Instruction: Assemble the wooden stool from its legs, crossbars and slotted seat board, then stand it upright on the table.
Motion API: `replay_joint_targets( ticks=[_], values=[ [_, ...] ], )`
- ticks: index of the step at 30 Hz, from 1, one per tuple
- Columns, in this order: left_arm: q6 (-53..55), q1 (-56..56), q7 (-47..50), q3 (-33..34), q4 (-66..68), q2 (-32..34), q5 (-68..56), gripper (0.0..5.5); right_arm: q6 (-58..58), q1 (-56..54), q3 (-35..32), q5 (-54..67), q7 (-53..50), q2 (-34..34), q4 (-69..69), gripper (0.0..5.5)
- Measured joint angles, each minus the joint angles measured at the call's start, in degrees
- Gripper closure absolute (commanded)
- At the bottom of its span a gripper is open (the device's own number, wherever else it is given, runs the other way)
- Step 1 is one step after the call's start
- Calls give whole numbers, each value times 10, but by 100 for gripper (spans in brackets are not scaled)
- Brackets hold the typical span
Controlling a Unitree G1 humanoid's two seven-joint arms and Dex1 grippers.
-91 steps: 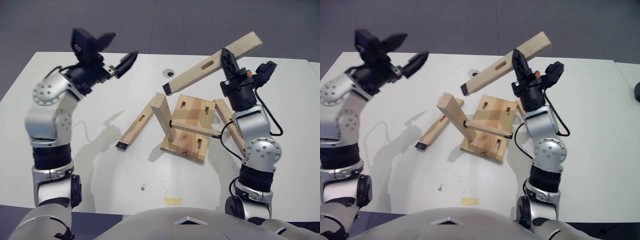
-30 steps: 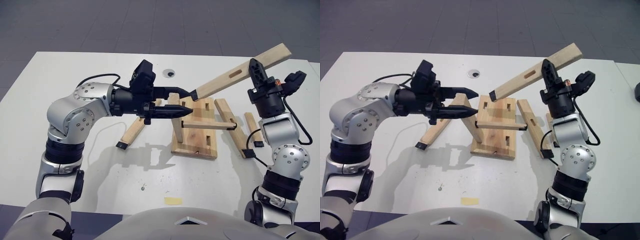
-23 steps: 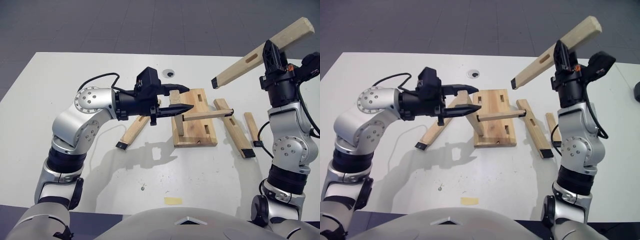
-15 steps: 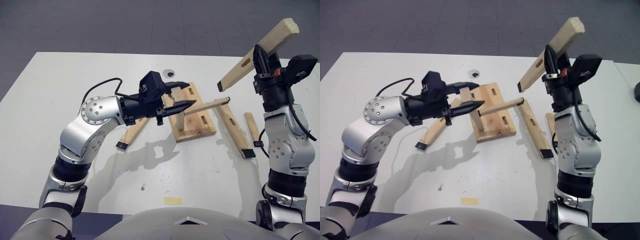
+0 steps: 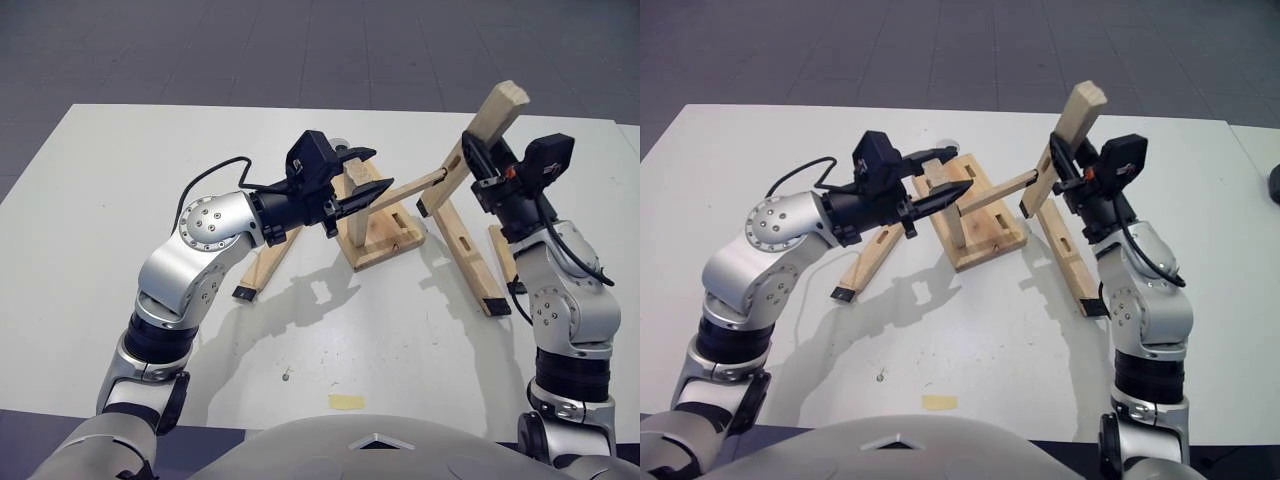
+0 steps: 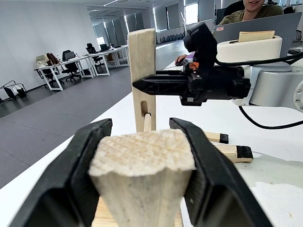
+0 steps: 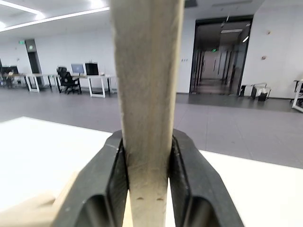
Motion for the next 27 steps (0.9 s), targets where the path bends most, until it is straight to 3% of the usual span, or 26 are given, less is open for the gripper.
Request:
replay_joint_targets(
  ticks=[19, 27],
  values=[
    [-19, 4, 1, -9, 14, -13, 16, 348, -17, 10, 30, -48, -9, 41, -28, 449],
    [-31, 7, 0, -9, 20, -14, 19, 348, -35, 11, 52, -82, 17, 26, -25, 449]
  ],
)
